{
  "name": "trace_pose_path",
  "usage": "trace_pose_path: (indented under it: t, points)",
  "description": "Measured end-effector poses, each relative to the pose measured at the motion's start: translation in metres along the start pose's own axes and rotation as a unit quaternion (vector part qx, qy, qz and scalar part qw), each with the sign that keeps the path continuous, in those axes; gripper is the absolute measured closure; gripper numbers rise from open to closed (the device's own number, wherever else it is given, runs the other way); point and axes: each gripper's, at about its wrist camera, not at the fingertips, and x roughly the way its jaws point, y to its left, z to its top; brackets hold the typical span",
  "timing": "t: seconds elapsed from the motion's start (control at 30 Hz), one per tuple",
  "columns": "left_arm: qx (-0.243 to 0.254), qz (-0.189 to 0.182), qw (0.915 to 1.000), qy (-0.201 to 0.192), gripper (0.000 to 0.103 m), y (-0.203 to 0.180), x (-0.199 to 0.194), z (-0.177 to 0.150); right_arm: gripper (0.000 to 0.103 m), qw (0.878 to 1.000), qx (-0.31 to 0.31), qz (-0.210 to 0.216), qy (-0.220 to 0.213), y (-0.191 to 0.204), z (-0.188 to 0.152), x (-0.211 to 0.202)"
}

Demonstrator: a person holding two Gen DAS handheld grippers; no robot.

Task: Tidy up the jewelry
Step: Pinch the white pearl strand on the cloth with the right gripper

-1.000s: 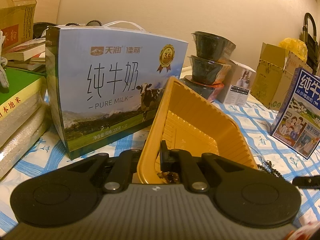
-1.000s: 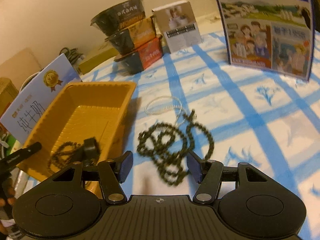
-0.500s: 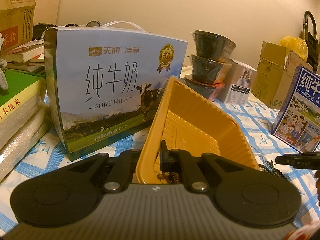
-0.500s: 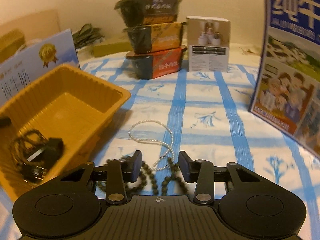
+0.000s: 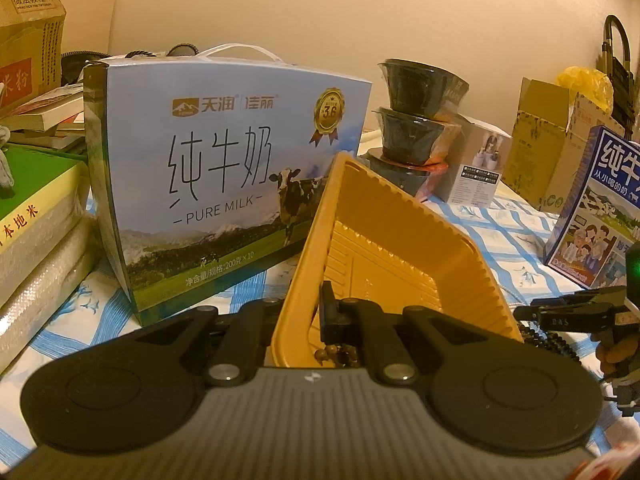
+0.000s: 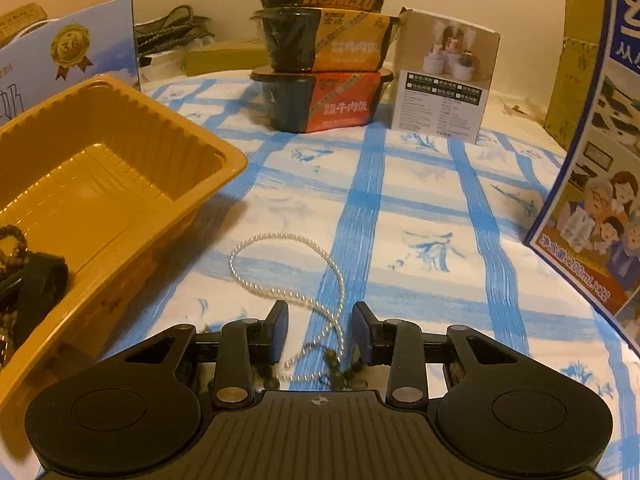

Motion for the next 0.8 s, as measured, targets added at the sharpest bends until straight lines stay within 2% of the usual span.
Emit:
trace_pose_path:
  t: [0.13, 0.3, 0.47, 0.8]
  points:
    - [0.001, 0.001, 1.0, 0.001, 0.096, -0.001, 0.001, 0.001, 0.072, 1.0, -0.014, -0.003, -0.002, 0.003, 0.003, 0.006]
    - [0.002, 0.0, 1.0, 0.0, 0.096, -0.002, 0.001, 0.001, 0.1, 0.999, -0.046, -0.003, 0.0, 0.008, 0.004, 0.008]
    - [0.001, 0.0, 1.0, 0.0, 0.096, -0.002, 0.002, 0.001, 0.1, 0.999, -0.042, -0.014, -0.002, 0.005, 0.001, 0.005]
    - [0.001, 0.001, 1.0, 0.0, 0.096, -0.001, 0.001, 0.002, 0.1, 0.999, 0.031, -0.002, -0.035, -0.012, 0.009, -0.03]
